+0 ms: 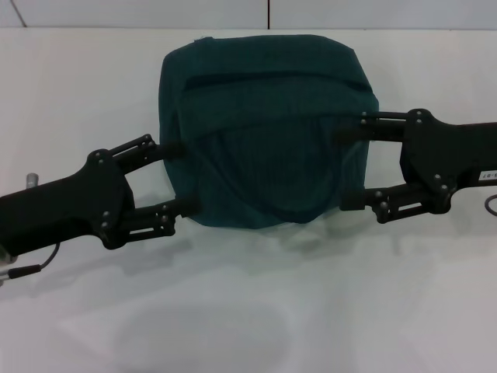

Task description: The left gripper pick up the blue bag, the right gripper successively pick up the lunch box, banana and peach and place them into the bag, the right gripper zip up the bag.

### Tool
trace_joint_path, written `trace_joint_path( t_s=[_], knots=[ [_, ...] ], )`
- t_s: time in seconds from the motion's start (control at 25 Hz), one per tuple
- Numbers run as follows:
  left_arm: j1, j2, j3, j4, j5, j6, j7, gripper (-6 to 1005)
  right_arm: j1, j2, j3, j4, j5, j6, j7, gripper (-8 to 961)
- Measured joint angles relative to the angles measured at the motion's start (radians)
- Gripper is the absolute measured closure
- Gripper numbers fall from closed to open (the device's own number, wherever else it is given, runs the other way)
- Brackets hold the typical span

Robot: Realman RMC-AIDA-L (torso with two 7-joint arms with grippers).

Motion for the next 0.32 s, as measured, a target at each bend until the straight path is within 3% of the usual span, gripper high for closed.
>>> trace_joint_path(
  t_s=[0.32],
  knots=[
    [-0.002,-0.006,-0.003,-0.003,-0.007,-0.026,0.003,134,-0.002,0.007,0.006,0.007,0.001,0.01,-0.005,79]
  ],
)
